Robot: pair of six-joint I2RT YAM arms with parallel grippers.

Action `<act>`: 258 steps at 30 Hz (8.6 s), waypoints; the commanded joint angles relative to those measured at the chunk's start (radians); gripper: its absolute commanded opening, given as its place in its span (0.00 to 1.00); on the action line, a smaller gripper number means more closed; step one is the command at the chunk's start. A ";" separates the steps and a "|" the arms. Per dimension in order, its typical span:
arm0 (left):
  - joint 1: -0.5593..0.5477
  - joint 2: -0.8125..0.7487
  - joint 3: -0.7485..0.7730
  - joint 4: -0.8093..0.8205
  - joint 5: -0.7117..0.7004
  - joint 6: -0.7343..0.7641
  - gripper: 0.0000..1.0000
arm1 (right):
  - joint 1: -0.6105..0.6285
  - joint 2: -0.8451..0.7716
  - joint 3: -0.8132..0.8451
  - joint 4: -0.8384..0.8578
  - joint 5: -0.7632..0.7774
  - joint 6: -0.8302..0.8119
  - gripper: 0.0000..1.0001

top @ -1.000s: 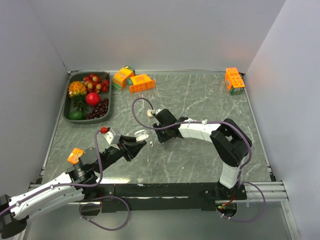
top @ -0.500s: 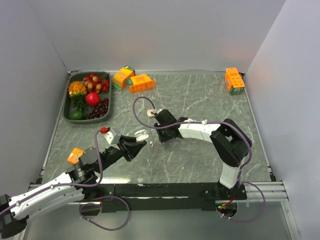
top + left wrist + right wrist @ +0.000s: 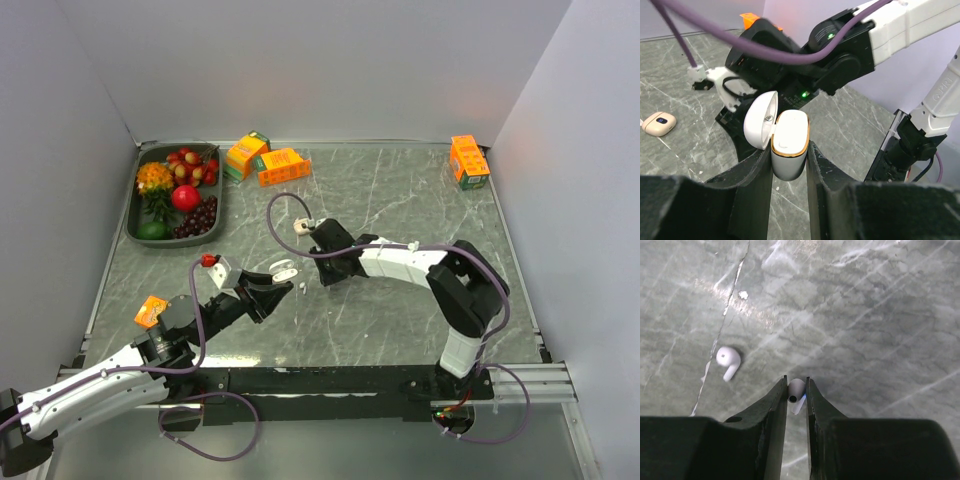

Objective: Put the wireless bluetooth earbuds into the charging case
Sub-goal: Pick up the earbud from the center of the board, then place the earbud in the charging case.

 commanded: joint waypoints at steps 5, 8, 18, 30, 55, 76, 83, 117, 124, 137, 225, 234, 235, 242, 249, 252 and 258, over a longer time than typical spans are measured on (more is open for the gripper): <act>-0.005 -0.002 0.043 0.044 -0.008 -0.003 0.01 | 0.010 -0.261 -0.026 0.017 0.071 0.007 0.00; -0.007 0.000 0.044 0.047 -0.016 0.000 0.01 | 0.013 -0.368 -0.035 0.052 0.109 0.001 0.00; -0.005 0.072 0.072 0.115 -0.043 0.039 0.01 | 0.045 -0.736 -0.155 0.319 0.124 -0.059 0.00; -0.005 0.198 0.086 0.306 -0.008 0.104 0.01 | 0.080 -0.970 -0.284 0.594 -0.074 -0.150 0.00; -0.005 0.285 0.075 0.479 0.104 0.174 0.01 | 0.312 -0.913 -0.445 0.994 0.090 -0.378 0.00; -0.005 0.302 0.083 0.471 0.098 0.227 0.01 | 0.338 -0.942 -0.436 0.985 0.108 -0.403 0.00; -0.007 0.316 0.107 0.462 0.096 0.210 0.01 | 0.349 -0.918 -0.474 1.045 0.139 -0.458 0.00; -0.007 0.365 0.155 0.465 0.080 0.162 0.01 | 0.436 -0.855 -0.554 1.209 0.306 -0.605 0.00; -0.005 0.365 0.156 0.467 0.080 0.161 0.01 | 0.436 -0.856 -0.562 1.198 0.314 -0.593 0.00; -0.005 0.360 0.153 0.467 0.081 0.156 0.01 | 0.436 -0.830 -0.565 1.198 0.334 -0.596 0.00; -0.033 0.360 0.106 0.461 0.080 0.251 0.01 | 0.419 -0.892 -0.533 1.029 0.346 -0.555 0.00; -0.033 0.374 0.135 0.459 0.052 0.199 0.01 | 0.419 -0.895 -0.549 1.060 0.358 -0.570 0.00; -0.035 0.376 0.139 0.458 0.052 0.194 0.01 | 0.421 -0.895 -0.554 1.065 0.360 -0.570 0.00; -0.035 0.393 0.190 0.423 0.046 0.175 0.01 | 0.421 -0.890 -0.569 1.129 0.378 -0.605 0.00; -0.035 0.425 0.235 0.398 0.055 0.139 0.01 | 0.421 -0.879 -0.571 1.186 0.398 -0.642 0.00; -0.035 0.428 0.236 0.401 0.057 0.138 0.01 | 0.421 -0.878 -0.566 1.186 0.401 -0.647 0.00; -0.033 0.419 0.221 0.416 0.049 0.148 0.01 | 0.421 -0.887 -0.556 1.155 0.421 -0.621 0.16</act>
